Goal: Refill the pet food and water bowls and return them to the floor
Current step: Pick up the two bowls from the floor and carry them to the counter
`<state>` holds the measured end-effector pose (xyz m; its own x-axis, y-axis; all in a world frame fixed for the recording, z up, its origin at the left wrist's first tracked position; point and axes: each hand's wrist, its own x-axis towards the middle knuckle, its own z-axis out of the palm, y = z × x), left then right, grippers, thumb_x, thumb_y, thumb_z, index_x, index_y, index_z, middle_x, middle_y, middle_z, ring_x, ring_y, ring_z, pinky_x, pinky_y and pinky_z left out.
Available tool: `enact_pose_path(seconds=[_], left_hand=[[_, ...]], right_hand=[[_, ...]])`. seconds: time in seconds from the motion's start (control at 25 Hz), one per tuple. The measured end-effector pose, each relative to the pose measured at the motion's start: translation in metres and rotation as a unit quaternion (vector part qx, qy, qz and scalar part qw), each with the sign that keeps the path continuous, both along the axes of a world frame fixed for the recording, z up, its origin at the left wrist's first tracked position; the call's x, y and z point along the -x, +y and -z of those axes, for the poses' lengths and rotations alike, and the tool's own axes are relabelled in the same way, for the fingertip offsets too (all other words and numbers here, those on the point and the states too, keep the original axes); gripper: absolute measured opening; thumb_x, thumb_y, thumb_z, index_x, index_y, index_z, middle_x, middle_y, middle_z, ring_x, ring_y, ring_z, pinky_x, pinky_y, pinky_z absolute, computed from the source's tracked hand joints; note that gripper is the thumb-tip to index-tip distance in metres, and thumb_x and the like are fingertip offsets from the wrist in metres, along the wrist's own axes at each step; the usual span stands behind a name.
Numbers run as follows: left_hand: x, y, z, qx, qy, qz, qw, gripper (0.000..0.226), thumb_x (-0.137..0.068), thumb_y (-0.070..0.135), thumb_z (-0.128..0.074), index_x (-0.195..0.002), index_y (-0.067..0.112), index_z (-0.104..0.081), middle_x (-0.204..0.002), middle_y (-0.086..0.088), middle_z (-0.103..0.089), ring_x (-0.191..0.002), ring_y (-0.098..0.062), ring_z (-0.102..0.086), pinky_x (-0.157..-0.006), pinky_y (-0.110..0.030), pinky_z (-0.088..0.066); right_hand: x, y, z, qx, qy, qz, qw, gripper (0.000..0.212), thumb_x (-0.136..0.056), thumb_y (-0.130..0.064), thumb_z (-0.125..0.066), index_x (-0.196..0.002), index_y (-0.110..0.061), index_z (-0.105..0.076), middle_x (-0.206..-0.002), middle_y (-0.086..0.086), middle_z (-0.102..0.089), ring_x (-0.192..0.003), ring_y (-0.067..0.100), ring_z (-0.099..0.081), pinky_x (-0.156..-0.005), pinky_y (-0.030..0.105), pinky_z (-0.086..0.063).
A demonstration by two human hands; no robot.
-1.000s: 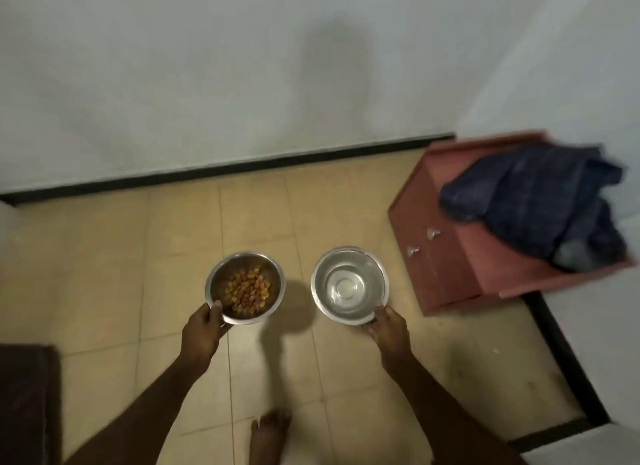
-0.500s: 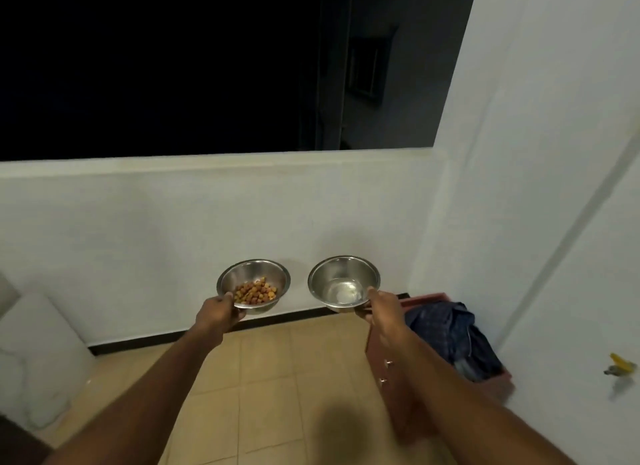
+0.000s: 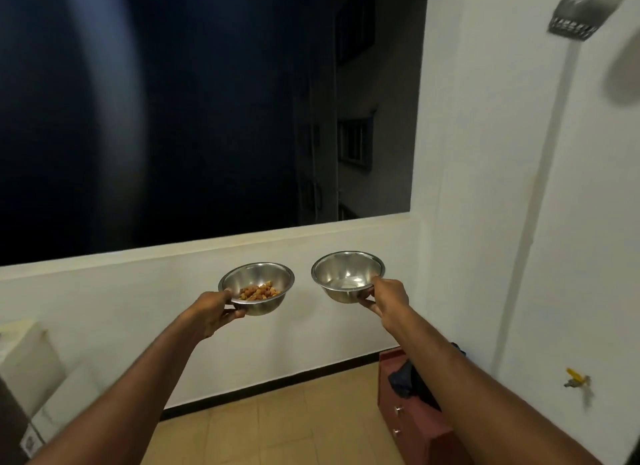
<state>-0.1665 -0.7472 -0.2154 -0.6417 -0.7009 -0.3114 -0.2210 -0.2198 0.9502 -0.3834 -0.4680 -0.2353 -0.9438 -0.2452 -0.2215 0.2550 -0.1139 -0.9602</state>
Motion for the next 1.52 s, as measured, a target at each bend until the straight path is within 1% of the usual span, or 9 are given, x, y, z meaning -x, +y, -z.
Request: enact_pose_path(seconds=[0.2,0.36,0.6,0.8,1.08,1.2,1.36,1.44,1.52], left_hand=[[-0.054,0.046,-0.037,-0.001,0.019,0.053,0.998,0.03,-0.113,0.017,-0.046,-0.132,-0.005,-0.053,-0.105,-0.025,-0.067,-0.09,-0.031,-0.072,-0.06,-0.027,-0.063],[-0.103,0.091,-0.038,-0.001,0.012,0.083,0.996,0.028,-0.113,0.02,-0.048,-0.128,-0.003,-0.052,-0.111,-0.027,-0.066,-0.087,-0.03,-0.072,-0.054,-0.026,-0.063],[-0.17,0.156,-0.034,-0.014,0.001,0.144,0.989,0.026,-0.113,0.02,-0.049,-0.128,-0.001,-0.051,-0.102,-0.025,-0.064,-0.088,-0.032,-0.073,-0.065,-0.03,-0.062],[-0.191,0.229,-0.044,-0.004,-0.002,0.225,0.974,0.028,-0.112,0.02,-0.049,-0.13,-0.001,-0.053,-0.116,-0.031,-0.065,-0.091,-0.031,-0.074,-0.059,-0.029,-0.064],[-0.152,0.396,-0.048,-0.022,0.014,0.361,0.932,0.023,-0.113,0.015,-0.047,-0.121,-0.006,-0.052,-0.126,-0.032,-0.057,-0.113,-0.04,-0.068,-0.062,-0.024,-0.062],[-0.128,0.486,-0.039,-0.037,0.024,0.425,0.904,0.022,-0.114,0.013,-0.044,-0.111,-0.006,-0.054,-0.127,-0.032,-0.056,-0.105,-0.041,-0.067,-0.056,-0.022,-0.063],[-0.098,0.602,-0.016,-0.052,0.003,0.493,0.869,0.036,-0.113,0.013,-0.046,-0.136,-0.014,-0.051,-0.112,-0.025,-0.065,-0.095,-0.038,-0.07,-0.06,-0.022,-0.064],[-0.089,0.664,0.0,-0.046,-0.01,0.52,0.853,0.038,-0.112,0.013,-0.048,-0.137,-0.016,-0.051,-0.104,-0.026,-0.065,-0.09,-0.037,-0.071,-0.056,-0.024,-0.065],[-0.083,0.729,0.016,-0.042,-0.016,0.545,0.837,0.034,-0.112,0.011,-0.048,-0.133,-0.016,-0.054,-0.101,-0.026,-0.064,-0.089,-0.036,-0.071,-0.064,-0.028,-0.067]], right_hand=[[-0.076,0.063,-0.025,0.015,0.006,0.052,0.999,0.015,-0.103,-0.007,-0.06,-0.113,0.001,-0.068,-0.09,0.015,-0.068,-0.079,0.024,-0.072,-0.09,0.046,-0.067],[-0.147,0.122,-0.02,0.022,0.005,0.089,0.996,0.021,-0.101,-0.006,-0.061,-0.116,0.005,-0.07,-0.086,0.014,-0.065,-0.076,0.023,-0.069,-0.087,0.045,-0.068],[-0.264,0.216,-0.01,0.025,-0.008,0.153,0.988,0.013,-0.1,-0.001,-0.056,-0.103,0.004,-0.068,-0.075,0.012,-0.061,-0.067,0.021,-0.066,-0.088,0.046,-0.066],[-0.328,0.305,-0.023,0.024,0.001,0.209,0.978,0.016,-0.103,-0.002,-0.055,-0.091,0.001,-0.066,-0.073,0.012,-0.06,-0.069,0.021,-0.067,-0.084,0.045,-0.066],[-0.384,0.473,-0.034,0.009,0.019,0.332,0.943,0.013,-0.1,-0.005,-0.059,-0.098,0.003,-0.068,-0.078,0.013,-0.063,-0.075,0.025,-0.069,-0.089,0.047,-0.067],[-0.405,0.558,-0.029,0.007,0.018,0.402,0.915,0.012,-0.1,-0.005,-0.059,-0.096,0.002,-0.068,-0.08,0.013,-0.061,-0.079,0.026,-0.066,-0.089,0.048,-0.066],[-0.438,0.665,-0.012,-0.001,0.001,0.485,0.874,0.02,-0.106,-0.009,-0.059,-0.089,0.001,-0.065,-0.086,0.015,-0.061,-0.082,0.025,-0.066,-0.092,0.051,-0.065],[-0.456,0.72,-0.001,-0.005,-0.013,0.521,0.853,0.024,-0.107,-0.011,-0.059,-0.087,0.001,-0.065,-0.087,0.016,-0.062,-0.084,0.025,-0.066,-0.09,0.049,-0.066],[-0.472,0.774,0.014,-0.003,-0.02,0.551,0.834,0.025,-0.108,-0.011,-0.058,-0.086,0.001,-0.062,-0.086,0.016,-0.062,-0.082,0.025,-0.066,-0.084,0.047,-0.067]])
